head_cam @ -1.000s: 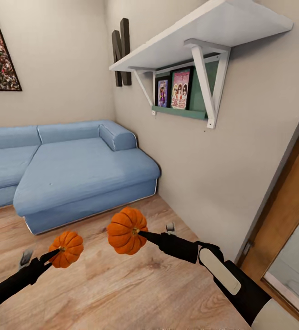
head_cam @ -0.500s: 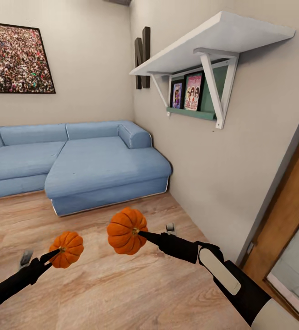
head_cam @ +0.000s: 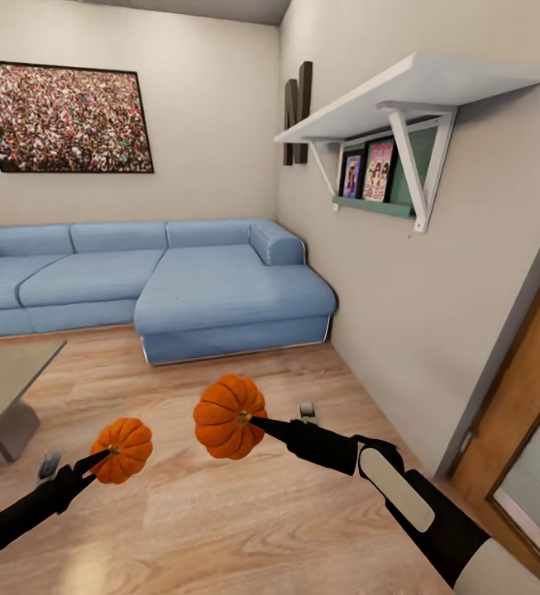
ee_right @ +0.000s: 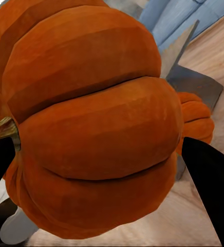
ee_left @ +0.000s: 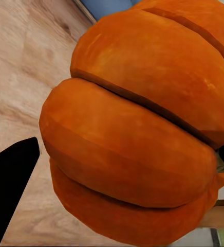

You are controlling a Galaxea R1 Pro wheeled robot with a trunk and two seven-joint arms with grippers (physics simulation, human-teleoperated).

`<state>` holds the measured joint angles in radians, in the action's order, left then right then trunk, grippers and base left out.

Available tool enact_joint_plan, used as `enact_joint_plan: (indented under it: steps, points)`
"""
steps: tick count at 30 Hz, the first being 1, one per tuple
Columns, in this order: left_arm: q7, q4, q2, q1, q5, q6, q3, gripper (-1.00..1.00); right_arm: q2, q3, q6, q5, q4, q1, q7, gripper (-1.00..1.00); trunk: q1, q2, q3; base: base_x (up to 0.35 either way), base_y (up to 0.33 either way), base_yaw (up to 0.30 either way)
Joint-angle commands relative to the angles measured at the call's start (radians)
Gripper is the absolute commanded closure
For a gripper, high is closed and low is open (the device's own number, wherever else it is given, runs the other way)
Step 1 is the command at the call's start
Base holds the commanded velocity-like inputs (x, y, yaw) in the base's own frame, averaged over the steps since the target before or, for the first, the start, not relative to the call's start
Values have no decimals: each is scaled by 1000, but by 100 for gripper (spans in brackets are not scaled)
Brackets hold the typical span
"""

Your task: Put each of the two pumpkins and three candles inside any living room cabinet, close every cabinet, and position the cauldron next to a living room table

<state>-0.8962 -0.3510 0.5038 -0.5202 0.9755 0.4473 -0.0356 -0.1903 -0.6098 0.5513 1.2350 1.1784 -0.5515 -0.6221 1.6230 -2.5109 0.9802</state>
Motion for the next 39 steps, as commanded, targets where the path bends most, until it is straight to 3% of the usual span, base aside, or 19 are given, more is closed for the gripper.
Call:
enact_joint_plan:
  steps: [1, 10, 24, 39]
  points:
    - [3, 0, 0, -1, 10, 8, 0, 100, -1, -1, 8, 17, 1, -1, 1, 100, -1, 0, 0, -324, -88, 266]
    - [3, 0, -2, -1, 7, 8, -1, 100, -2, -1, 8, 17, 0, -1, 0, 100, -1, 0, -6, -325, -73, 256]
    - [3, -2, -4, -1, 3, 8, -3, 100, -1, -1, 7, 17, 1, -1, 1, 100, -1, 0, -6, -330, -3, 31]
    - [3, -1, -4, -1, 2, 8, -3, 100, -1, -1, 8, 17, 1, -1, 2, 100, -1, 0, -20, -331, 0, 195]
